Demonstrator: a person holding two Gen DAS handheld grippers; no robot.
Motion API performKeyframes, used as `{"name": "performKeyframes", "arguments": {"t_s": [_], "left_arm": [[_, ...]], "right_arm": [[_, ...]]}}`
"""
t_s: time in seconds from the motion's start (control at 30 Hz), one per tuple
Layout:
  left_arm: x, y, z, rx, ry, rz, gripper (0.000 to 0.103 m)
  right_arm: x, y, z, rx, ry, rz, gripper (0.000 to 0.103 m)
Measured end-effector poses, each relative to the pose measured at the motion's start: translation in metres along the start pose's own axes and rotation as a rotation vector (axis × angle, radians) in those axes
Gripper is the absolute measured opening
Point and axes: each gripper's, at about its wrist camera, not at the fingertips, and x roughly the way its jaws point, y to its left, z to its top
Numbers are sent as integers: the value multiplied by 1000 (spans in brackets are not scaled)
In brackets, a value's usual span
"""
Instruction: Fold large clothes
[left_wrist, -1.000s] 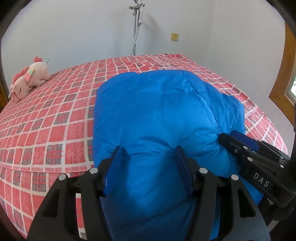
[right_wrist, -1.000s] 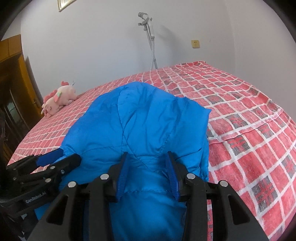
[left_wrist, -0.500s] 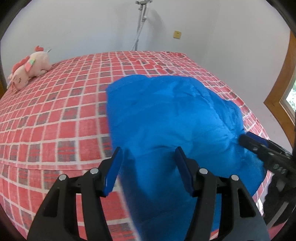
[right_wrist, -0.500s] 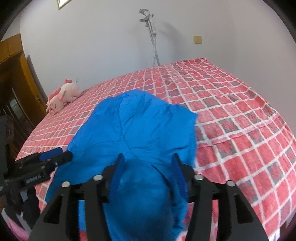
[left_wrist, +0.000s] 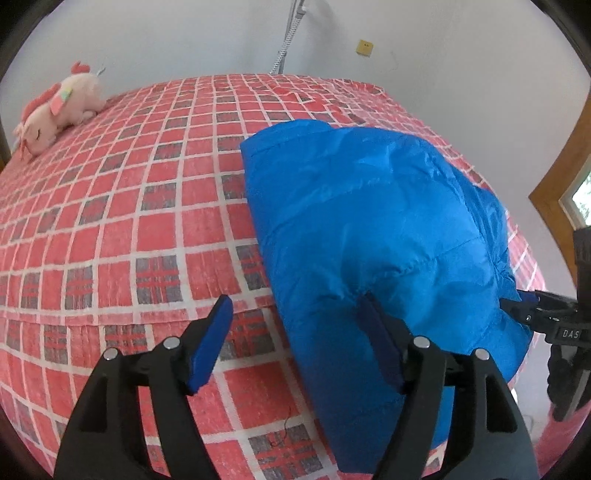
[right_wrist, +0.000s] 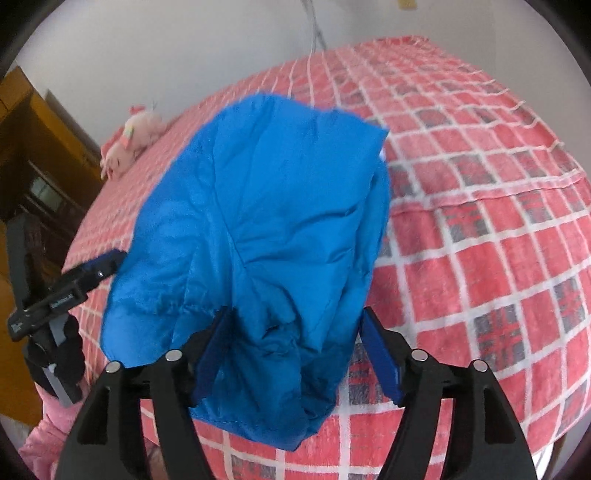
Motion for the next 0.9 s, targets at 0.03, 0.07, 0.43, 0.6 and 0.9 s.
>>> {"name": "performKeyframes", "arguments": {"t_s": [0.03,0.07,0.43,0.6,0.9], "left_arm": [[2,-1,-1,3,6,1,71],[4,0,-1,-1,12,-1,72],[6,15,-1,-68,34,-81,71],[8,15,2,-74,53,-108,66],[3,13,-5,-70,52,-171,69]], "right_arm": [[7,-1,1,7,29,17,72],[11,-3,2,19,51,40,72],[39,-20,5,74,151,249,71],[33,-12,5,39,131,247,63],[31,-9,7,30,131,239,63]]}}
